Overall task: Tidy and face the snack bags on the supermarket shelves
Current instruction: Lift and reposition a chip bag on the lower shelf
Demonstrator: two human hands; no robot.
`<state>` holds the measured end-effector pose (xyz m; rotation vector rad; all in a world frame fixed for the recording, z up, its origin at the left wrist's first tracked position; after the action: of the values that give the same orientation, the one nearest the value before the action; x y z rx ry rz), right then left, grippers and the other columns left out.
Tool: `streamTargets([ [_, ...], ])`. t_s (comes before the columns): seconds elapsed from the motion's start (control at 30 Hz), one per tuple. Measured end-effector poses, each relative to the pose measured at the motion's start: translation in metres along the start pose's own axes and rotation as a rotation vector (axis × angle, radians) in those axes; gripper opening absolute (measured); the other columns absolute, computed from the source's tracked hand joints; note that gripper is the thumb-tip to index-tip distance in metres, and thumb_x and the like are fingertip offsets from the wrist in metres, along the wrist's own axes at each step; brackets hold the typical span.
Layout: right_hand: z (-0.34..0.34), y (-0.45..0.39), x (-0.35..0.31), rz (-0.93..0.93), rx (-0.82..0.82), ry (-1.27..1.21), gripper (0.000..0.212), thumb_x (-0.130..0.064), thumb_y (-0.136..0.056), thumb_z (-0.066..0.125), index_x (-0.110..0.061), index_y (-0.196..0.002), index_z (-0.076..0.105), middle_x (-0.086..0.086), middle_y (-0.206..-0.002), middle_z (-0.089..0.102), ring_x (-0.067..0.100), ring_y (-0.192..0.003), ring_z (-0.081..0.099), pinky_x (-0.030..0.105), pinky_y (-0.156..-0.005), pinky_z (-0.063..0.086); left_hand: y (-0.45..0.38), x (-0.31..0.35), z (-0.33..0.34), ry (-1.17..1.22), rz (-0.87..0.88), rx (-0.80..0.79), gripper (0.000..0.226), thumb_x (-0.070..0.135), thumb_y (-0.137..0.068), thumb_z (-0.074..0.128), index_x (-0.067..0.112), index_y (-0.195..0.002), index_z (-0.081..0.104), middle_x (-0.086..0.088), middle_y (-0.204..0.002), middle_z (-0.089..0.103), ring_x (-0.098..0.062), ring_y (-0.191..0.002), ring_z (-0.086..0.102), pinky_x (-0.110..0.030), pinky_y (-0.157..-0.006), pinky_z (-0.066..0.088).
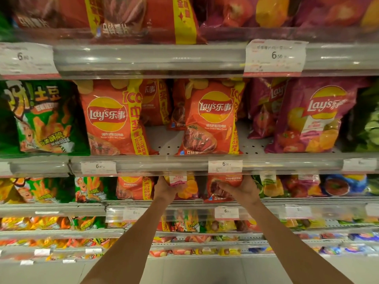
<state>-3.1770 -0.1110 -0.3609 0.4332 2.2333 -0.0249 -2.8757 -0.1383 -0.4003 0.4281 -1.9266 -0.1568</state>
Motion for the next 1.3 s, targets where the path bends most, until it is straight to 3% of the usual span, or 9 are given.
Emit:
streamTargets([
  [0.2,-0.011,0.026,0.026,0.013,-0.027,-0.077,0.079,-0.049,-0.066,0.091,-0.020,-0.128,0.051,0.005,-0.120,0.067,0.027,-0.114,0.063,0.049,-0.099,0.052,0.006,0.010,0.021,-0.030,0.018,-0.012,0.067,0.031,-0.066,0.092,0.017,-0.122,0.057,-0.004,-0.116,0.071,-0.025,-0.113,0.065,-0.045,-0.103,0.050],
  [0.33,-0.027,0.043,0.050,0.036,0.011,-0.085,0.075,-0.052,-0.066,0.090,-0.028,-0.124,0.048,0.001,-0.117,0.066,0.025,-0.110,0.063,0.051,-0.098,0.053,0.013,0.024,0.046,-0.018,0.068,-0.009,0.063,0.028,-0.065,0.093,0.018,-0.115,0.055,-0.006,-0.113,0.071,-0.025,-0.109,0.065,-0.028,-0.089,0.047],
  [0.57,-0.061,0.059,0.086,0.073,0.099,-0.131,0.081,-0.052,-0.066,0.090,-0.028,-0.132,0.048,0.001,-0.119,0.065,0.025,-0.110,0.063,0.052,-0.096,0.054,0.028,0.049,0.092,-0.110,0.152,-0.034,0.050,0.034,-0.075,0.086,0.009,-0.114,0.068,-0.015,-0.116,0.072,-0.031,-0.110,0.067,-0.031,-0.083,0.049],
  [0.77,-0.085,0.069,0.108,0.089,0.162,-0.166,0.079,-0.044,-0.068,0.091,-0.023,-0.132,0.051,0.002,-0.116,0.066,0.025,-0.109,0.063,0.049,-0.093,0.055,0.039,0.056,0.125,-0.074,0.187,-0.054,0.060,0.021,-0.074,0.087,0.000,-0.121,0.056,-0.019,-0.117,0.070,-0.034,-0.110,0.065,-0.001,-0.063,0.041],
  [0.83,-0.086,0.072,0.111,0.085,0.157,-0.163,0.082,-0.045,-0.069,0.091,-0.023,-0.135,0.049,0.002,-0.119,0.065,0.024,-0.111,0.062,0.051,-0.096,0.054,0.039,0.057,0.136,-0.099,0.183,-0.087,0.064,0.024,-0.075,0.087,0.000,-0.124,0.053,-0.019,-0.120,0.069,-0.034,-0.112,0.065,-0.008,-0.072,0.045],
  [0.93,-0.084,0.075,0.113,0.086,0.150,-0.153,0.083,-0.048,-0.068,0.090,-0.023,-0.136,0.048,0.002,-0.119,0.065,0.025,-0.112,0.062,0.052,-0.097,0.053,0.035,0.054,0.149,-0.189,0.164,-0.132,0.068,0.038,-0.075,0.085,0.006,-0.124,0.050,-0.015,-0.126,0.067,-0.032,-0.115,0.064,-0.035,-0.092,0.049],
  [1.0,-0.080,0.078,0.113,0.087,0.141,-0.150,0.084,-0.050,-0.067,0.090,-0.024,-0.135,0.048,0.002,-0.119,0.065,0.025,-0.112,0.061,0.053,-0.097,0.053,0.032,0.052,0.151,-0.219,0.157,-0.142,0.066,0.043,-0.073,0.085,0.012,-0.118,0.049,-0.013,-0.125,0.067,-0.031,-0.114,0.064,-0.035,-0.091,0.049],
  [1.17,-0.060,0.087,0.100,0.075,0.113,-0.156,0.086,-0.051,-0.067,0.090,-0.027,-0.137,0.045,0.000,-0.124,0.062,0.025,-0.117,0.059,0.054,-0.101,0.050,0.030,0.046,0.151,-0.312,0.161,-0.267,0.084,0.043,-0.065,0.091,0.014,-0.131,0.048,-0.008,-0.127,0.067,-0.029,-0.118,0.062,-0.036,-0.100,0.050],
  [1.3,-0.035,0.093,0.080,0.072,0.084,-0.175,0.084,-0.049,-0.065,0.092,-0.029,-0.134,0.048,-0.001,-0.122,0.063,0.024,-0.115,0.060,0.054,-0.101,0.050,0.034,0.035,0.128,-0.309,0.230,-0.294,0.076,0.035,-0.070,0.089,0.021,-0.133,0.048,-0.002,-0.124,0.069,-0.025,-0.114,0.065,-0.043,-0.099,0.051],
])
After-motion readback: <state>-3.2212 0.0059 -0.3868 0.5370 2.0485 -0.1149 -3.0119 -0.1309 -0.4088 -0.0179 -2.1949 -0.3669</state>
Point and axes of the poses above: each hand's wrist, its own y-axis away from the middle knuckle, its own z-axis out of the palm, x = y × z, the point moved 9 cm from there along -y, towards the middle knuckle
